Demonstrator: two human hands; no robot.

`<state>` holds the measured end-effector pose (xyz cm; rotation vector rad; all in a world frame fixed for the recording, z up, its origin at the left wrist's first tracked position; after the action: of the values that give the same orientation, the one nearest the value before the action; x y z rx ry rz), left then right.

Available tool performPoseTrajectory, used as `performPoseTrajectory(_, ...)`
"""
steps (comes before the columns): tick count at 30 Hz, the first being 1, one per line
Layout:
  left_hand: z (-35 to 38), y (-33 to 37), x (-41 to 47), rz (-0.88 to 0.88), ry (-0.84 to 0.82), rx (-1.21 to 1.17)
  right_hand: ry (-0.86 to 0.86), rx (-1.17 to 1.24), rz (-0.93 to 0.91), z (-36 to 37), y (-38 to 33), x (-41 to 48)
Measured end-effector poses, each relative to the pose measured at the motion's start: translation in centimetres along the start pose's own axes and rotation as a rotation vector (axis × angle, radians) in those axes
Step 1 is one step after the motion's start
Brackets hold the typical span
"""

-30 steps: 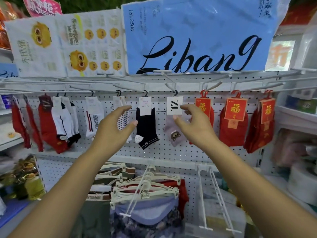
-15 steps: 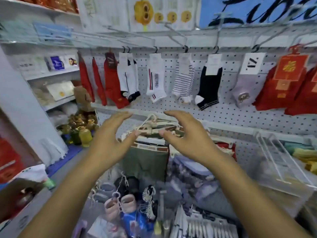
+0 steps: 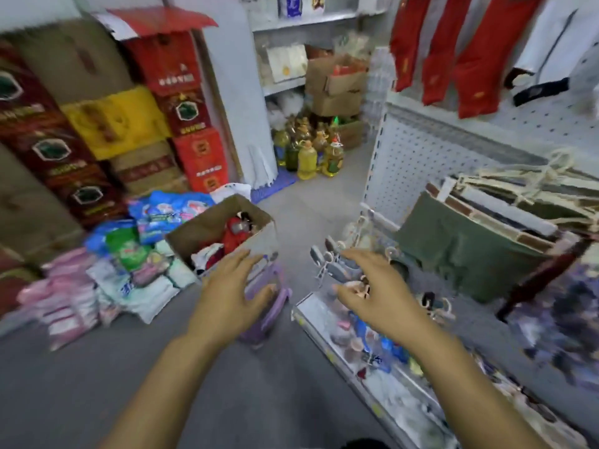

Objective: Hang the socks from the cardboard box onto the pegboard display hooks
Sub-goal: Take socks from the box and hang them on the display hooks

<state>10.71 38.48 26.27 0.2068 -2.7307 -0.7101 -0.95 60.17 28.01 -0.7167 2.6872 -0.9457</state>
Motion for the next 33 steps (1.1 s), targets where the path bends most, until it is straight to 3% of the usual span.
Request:
performPoseTrajectory(12,2.0,-16.8,-4.2,-0.397,-0.019,0.040,-0.327,-0.024,0.007,16.2,-3.6,10.2)
performPoseTrajectory(24,5.4,-35.2,5.0,-0.727,-0.244,0.058,-0.540,-0.102,0.081,28.0,-4.7,33.0)
performPoseTrajectory(29,6.3,-41.6,8.1,-0.845,-0.174,-0.056,-0.631,-0.193,0.063,34.2,-5.0,40.5)
performPoseTrajectory(33,7.8,-47.6,11.3,-0.931,-0.091,-0.179,-0.671,-0.204,0.164,40.2,-5.0,46.1)
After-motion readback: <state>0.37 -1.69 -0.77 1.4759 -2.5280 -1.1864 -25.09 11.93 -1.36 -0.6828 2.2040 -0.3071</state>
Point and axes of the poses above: each hand's wrist, its own x-axis towards the middle knuckle, its own z-axis out of the palm, y = z × x, the point moved 7 cm from there along x, towards the middle knuckle, and after that the axes turned 13 degrees about z, right-handed, at the moved point
